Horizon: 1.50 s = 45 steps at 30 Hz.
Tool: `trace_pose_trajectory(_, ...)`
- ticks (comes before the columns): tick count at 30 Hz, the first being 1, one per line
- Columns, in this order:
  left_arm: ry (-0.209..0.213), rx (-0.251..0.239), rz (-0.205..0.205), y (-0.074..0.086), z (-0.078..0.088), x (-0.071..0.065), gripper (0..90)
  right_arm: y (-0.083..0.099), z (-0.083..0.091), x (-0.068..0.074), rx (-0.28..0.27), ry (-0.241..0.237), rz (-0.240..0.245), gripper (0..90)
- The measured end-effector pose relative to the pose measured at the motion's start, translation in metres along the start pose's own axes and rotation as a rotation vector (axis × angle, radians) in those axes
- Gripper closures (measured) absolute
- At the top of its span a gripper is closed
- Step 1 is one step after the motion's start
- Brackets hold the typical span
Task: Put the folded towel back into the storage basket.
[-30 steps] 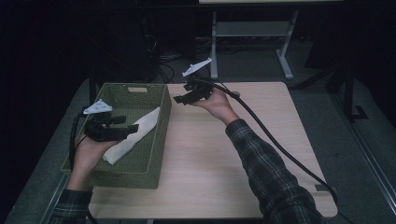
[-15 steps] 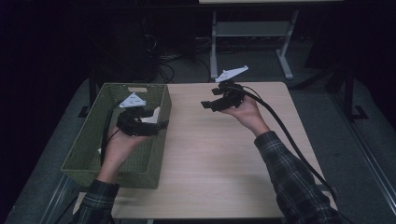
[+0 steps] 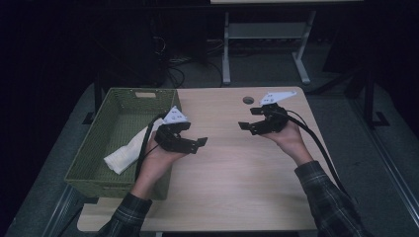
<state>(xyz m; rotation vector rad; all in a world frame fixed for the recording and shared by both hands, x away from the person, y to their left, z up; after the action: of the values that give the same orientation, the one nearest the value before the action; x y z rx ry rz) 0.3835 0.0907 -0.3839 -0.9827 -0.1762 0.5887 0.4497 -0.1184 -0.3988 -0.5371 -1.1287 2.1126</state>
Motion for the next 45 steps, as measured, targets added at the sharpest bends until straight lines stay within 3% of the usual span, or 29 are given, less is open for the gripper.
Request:
trace_pose_trajectory(5, 0.008, -0.005, -0.03, 0.005, -0.016, -0.013, 18.9, 0.027, 0.02, -0.007, -0.004, 0.021, -0.024, 22.9)
trace_pose_trajectory(21, 0.054, 0.041, -0.06, 0.036, -0.056, -0.036, 18.7, 0.108, 0.06, -0.016, 0.031, 0.088, -0.102, 20.5)
trace_pose_trajectory(31, 0.06, 0.056, -0.081, 0.058, -0.068, -0.043, 17.4, 0.151, 0.082, -0.015, 0.063, 0.125, -0.15, 18.8)
trace_pose_trajectory(40, 0.049, 0.114, -0.064, 0.086, -0.076, -0.042, 16.3, 0.184, 0.095, -0.016, 0.099, 0.164, -0.178, 15.5)
trace_pose_trajectory(43, 0.029, 0.15, -0.068, 0.098, -0.077, -0.042, 16.1, 0.199, 0.1, -0.015, 0.122, 0.177, -0.199, 15.5)
trace_pose_trajectory(45, 0.026, 0.157, -0.066, 0.101, -0.077, -0.041, 16.1, 0.205, 0.101, -0.016, 0.14, 0.195, -0.183, 14.5)
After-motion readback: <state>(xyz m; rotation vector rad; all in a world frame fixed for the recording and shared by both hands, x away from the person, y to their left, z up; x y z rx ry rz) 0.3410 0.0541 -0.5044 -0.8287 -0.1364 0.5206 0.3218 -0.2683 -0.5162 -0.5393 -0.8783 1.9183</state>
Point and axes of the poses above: each handheld gripper's, and its own axes: z roughly backward along the jaws, y roughly out of its underside, x roughly to its left, the point moved 8 cm from there along -z, roughly forward along the jaws, and after that the axes turned 9 degrees about y, right-handed, at the moved point
